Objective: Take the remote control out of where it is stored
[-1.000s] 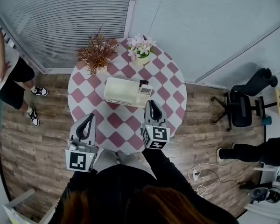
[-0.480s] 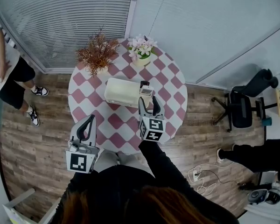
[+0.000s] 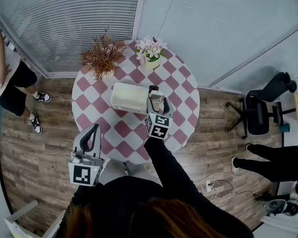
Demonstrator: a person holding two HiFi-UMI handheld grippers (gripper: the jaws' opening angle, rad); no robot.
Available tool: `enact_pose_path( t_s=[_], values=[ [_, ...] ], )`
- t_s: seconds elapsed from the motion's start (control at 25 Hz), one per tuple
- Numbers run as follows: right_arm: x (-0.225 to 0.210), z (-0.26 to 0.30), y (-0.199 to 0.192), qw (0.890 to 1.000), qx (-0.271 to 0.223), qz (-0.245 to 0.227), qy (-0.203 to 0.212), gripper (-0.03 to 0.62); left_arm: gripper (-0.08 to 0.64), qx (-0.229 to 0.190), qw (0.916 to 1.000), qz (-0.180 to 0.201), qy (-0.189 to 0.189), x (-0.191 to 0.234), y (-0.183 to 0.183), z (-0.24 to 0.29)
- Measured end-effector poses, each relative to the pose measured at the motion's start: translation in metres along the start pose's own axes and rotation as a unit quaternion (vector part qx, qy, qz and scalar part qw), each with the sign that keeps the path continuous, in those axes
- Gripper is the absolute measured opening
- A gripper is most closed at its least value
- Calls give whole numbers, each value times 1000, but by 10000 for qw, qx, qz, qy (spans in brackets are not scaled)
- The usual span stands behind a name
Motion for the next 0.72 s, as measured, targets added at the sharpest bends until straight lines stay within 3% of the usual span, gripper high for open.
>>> enact_pose_path(
  t_s=[0.72],
  values=[
    [1,28,0,9990,-174,72,-397,276,6,165,9998,44,89,10,-1,-7]
  ],
)
Point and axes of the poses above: the fingertips, and each gripper's own axes: z forward along the fingers, x to its left, y out of its top, the point moved 10 cm from there along -z, backward along the fingers, and after that the axes turned 5 degrees about -x, right-handed, at the moved point
